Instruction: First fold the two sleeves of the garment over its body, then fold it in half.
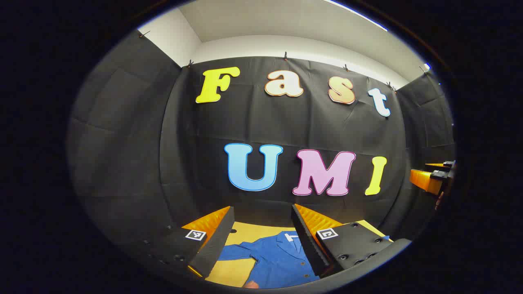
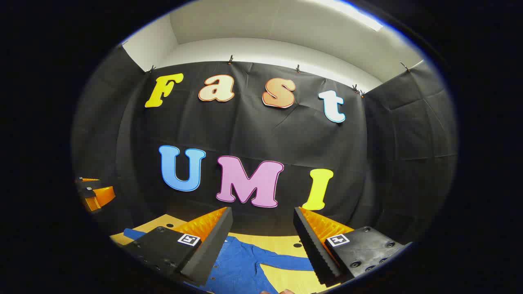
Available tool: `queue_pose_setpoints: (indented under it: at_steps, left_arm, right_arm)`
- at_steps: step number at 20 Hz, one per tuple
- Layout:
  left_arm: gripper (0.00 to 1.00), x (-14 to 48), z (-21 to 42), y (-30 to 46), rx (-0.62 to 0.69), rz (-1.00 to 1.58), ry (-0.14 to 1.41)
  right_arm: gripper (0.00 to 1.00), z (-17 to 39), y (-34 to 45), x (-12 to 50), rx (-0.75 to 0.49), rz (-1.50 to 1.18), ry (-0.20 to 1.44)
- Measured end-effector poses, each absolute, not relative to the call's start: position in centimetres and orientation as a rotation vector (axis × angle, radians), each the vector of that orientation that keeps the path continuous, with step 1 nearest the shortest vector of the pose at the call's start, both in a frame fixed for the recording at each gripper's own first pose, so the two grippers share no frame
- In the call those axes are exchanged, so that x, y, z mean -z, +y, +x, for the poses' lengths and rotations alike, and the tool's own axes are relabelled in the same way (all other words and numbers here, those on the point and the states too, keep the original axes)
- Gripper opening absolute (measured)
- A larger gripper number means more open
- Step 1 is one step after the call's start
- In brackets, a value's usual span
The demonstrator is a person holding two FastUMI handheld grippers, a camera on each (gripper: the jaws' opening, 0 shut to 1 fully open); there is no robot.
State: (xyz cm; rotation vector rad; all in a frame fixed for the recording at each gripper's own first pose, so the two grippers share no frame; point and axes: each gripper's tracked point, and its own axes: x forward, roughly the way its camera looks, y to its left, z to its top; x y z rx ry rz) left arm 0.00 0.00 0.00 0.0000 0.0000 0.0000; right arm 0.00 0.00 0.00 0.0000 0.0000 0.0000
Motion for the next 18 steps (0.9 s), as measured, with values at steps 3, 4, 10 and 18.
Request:
queue_pose_setpoints:
  at_steps: [3, 4, 10, 18]
  left_arm:
    - [0.80, 0.0, -0.3, 0.6, -0.010, 0.002, -0.004]
    - [0.81, -0.1, -0.3, 0.7, -0.012, 0.002, -0.006]
    - [0.80, -0.3, -0.6, 1.1, -0.016, -0.008, -0.015]
    - [0.80, -0.3, -0.8, 1.3, -0.020, -0.029, -0.018]
  right_arm:
    - [0.96, 0.0, 0.1, 0.1, -0.005, 0.004, 0.003]
    - [0.96, 0.0, 0.1, 0.1, -0.005, 0.002, 0.003]
    - [0.96, 0.0, 0.1, -0.3, -0.007, 0.000, -0.008]
    - [0.96, -0.1, -0.2, -0.3, 0.021, 0.003, -0.004]
